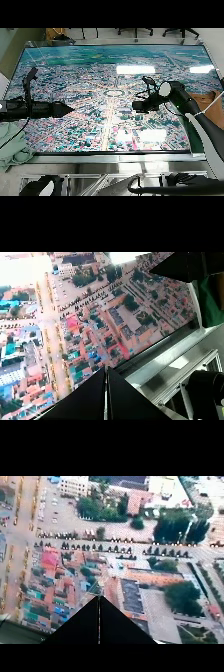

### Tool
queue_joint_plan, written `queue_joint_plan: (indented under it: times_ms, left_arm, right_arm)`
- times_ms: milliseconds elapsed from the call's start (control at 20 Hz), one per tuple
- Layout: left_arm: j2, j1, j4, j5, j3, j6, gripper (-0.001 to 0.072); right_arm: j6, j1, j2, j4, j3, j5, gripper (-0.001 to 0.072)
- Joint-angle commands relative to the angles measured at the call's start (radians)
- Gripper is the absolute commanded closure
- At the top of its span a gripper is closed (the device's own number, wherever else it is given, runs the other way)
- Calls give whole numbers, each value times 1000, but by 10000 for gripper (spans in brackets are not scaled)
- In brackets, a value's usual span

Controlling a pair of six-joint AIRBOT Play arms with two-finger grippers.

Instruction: Fold the shirts.

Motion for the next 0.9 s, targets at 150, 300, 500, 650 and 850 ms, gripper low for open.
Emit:
queue_joint_plan:
  times_ms: [150,300,500,650,850]
  left_arm:
    - [1,18,164,-21,43,-82,694]
    - [1,18,679,-107,125,-278,687]
    - [1,18,1059,-148,67,-365,14]
    - [-10,25,1255,-123,-51,-365,14]
    - [-173,234,1293,-68,-194,-341,14]
  right_arm:
    - [0,1,-1,0,0,0,690]
    - [0,1,0,0,0,0,690]
    - [0,1,-5,0,0,0,690]
    - [0,1,-7,0,0,0,690]
    - [0,1,-7,0,0,0,690]
